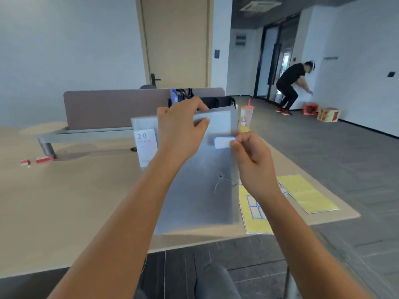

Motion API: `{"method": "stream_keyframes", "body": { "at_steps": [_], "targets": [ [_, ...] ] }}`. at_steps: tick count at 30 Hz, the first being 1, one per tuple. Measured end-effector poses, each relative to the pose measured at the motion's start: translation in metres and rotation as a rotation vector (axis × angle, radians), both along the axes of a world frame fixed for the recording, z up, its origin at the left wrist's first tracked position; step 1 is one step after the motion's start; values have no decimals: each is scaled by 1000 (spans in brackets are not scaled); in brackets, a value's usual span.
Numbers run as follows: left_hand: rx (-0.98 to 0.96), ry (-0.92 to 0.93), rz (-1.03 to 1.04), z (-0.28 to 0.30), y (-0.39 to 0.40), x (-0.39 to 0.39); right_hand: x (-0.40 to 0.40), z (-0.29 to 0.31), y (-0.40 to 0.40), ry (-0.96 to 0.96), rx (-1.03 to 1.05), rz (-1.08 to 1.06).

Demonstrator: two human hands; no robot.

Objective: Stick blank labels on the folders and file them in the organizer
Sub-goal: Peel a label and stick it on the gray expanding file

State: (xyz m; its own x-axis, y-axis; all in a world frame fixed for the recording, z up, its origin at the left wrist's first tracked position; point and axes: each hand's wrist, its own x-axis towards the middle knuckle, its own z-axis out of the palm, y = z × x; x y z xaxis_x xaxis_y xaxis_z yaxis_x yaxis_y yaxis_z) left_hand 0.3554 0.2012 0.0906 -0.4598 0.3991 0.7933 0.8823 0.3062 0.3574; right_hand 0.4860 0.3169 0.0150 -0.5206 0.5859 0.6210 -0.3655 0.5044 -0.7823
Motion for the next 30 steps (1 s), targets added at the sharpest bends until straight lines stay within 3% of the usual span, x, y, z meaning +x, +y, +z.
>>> {"method": "stream_keyframes", "body": {
  "at_steps": [11,19,30],
  "targets": [
    [-16,-8,-71,-15,16,8,5,-9,14,-12,-72,-14],
    [-155,57,-193,-10,20,-9,-1,0,19,43,-49,-75],
    [-57,5,-273,-13,17,-5,-3,8,13,72,76,-164]
  ]
}}
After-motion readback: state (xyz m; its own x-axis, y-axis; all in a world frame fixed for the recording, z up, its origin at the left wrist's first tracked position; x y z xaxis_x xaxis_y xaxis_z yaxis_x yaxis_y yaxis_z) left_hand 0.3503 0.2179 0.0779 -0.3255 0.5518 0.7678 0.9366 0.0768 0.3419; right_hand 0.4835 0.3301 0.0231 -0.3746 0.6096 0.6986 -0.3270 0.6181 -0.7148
